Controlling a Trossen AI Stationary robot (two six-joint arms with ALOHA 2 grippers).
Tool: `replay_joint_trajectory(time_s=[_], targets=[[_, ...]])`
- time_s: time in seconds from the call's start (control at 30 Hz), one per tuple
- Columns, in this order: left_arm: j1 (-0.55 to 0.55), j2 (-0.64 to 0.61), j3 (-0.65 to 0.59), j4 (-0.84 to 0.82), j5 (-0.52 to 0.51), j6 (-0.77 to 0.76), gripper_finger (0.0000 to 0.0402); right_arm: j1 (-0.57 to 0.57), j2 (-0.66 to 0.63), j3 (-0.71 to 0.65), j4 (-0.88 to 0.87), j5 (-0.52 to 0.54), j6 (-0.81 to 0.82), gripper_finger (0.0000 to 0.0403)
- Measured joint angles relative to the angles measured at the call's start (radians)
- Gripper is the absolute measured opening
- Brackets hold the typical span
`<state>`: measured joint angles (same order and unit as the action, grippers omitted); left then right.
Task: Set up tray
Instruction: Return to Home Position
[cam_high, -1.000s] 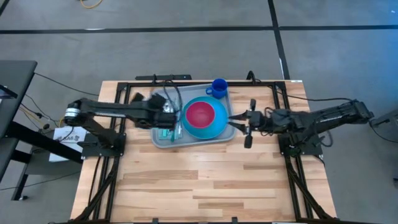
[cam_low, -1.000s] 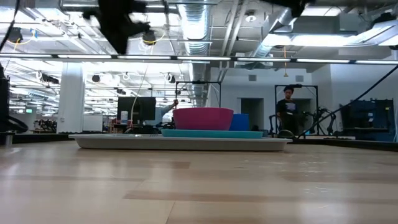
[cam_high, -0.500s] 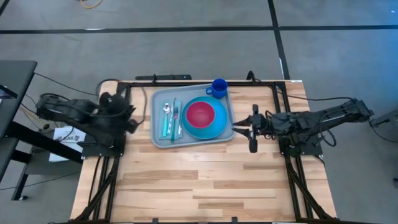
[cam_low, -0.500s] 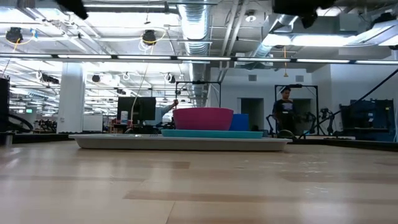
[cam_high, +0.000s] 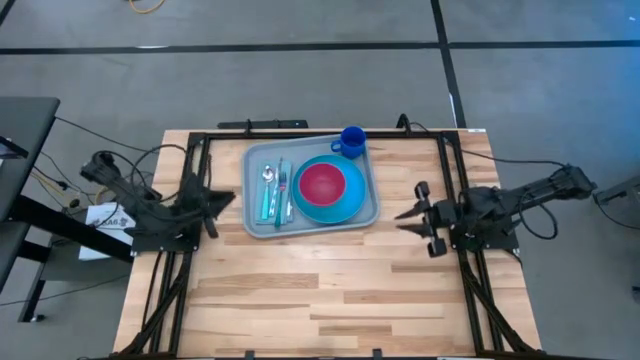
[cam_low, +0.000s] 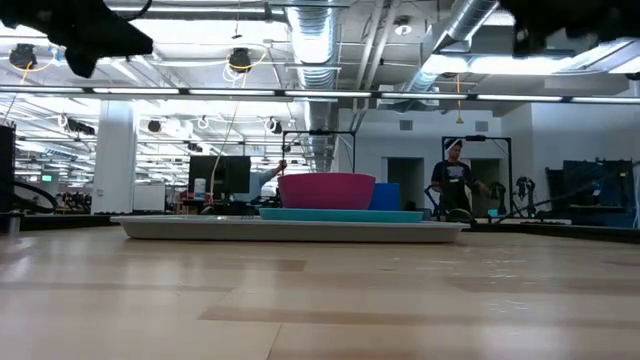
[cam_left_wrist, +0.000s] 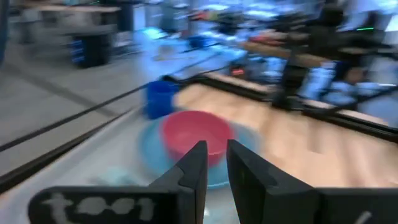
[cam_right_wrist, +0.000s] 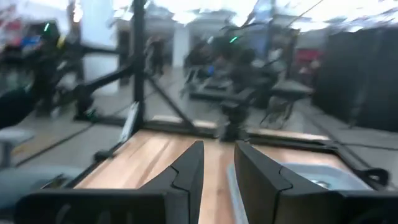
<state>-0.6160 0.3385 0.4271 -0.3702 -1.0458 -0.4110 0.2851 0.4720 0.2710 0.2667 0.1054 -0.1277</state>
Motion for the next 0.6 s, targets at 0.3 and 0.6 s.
replay_joint_trajectory(time_s=[0.3,0.6], targets=[[0.002,-0.153,-0.289,0.396,0.093,0.275,0.0048,-0.101,-0.308,-0.194,0.062,-0.014,0.121,0.0084],[0.002,-0.253,-0.415,0.676,0.196,0.559,0.0048,-0.111,-0.406,-0.251,0.019,-0.109,0.094,0.0084]])
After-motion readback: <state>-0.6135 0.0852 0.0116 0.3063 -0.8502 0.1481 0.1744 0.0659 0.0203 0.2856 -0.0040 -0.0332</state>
